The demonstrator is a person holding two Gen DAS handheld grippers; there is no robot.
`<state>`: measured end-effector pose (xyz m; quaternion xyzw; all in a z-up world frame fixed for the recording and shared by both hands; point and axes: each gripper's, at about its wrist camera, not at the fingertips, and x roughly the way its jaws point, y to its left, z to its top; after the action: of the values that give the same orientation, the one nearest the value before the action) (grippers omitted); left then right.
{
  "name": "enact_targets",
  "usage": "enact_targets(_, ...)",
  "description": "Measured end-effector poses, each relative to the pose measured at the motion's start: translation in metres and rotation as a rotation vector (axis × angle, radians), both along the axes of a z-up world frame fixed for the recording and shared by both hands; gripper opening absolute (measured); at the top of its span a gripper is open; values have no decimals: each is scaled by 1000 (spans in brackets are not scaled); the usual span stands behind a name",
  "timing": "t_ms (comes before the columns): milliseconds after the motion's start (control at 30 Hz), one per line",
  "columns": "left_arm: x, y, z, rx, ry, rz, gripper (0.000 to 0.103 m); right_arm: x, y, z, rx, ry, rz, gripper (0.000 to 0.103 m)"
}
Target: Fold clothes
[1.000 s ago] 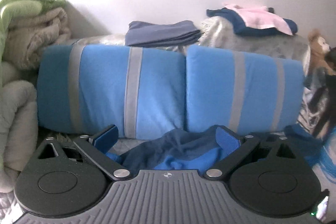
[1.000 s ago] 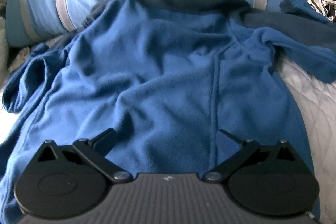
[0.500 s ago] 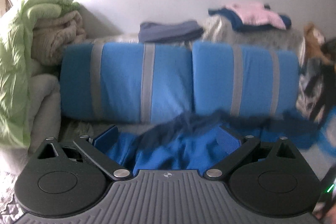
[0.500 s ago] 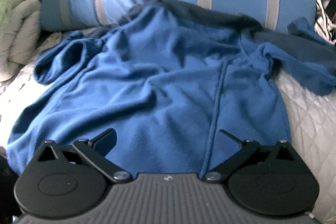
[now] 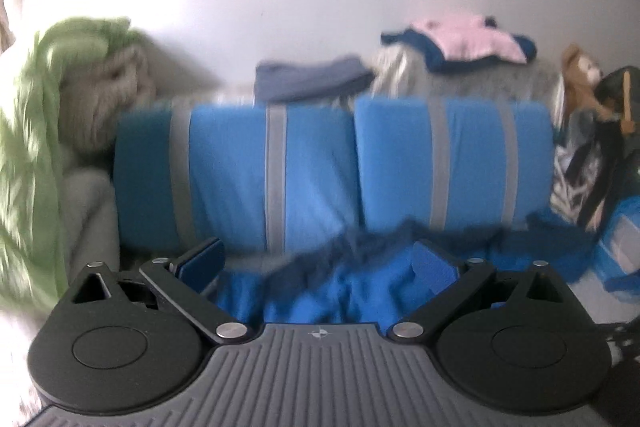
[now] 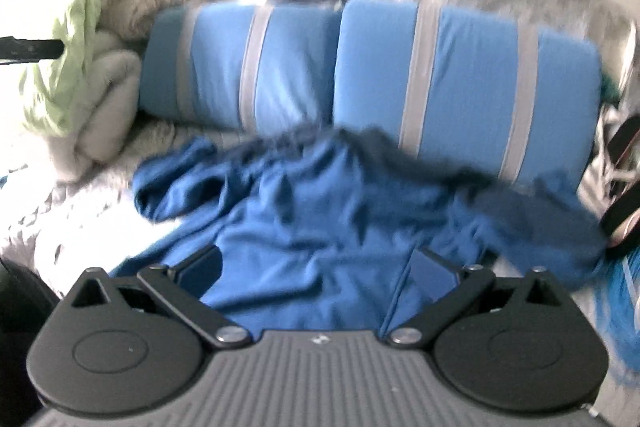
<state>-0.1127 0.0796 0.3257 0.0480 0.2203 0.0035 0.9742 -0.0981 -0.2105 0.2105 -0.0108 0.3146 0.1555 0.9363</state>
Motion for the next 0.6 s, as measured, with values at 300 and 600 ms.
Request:
enact_targets(300,82,45,-6,-37,12,18,102,36,-41,30,-13,-87,-137,102)
enact_targets(600,179,86,-107,147,137,107,101,86,-51,-56,45,54,-199,102)
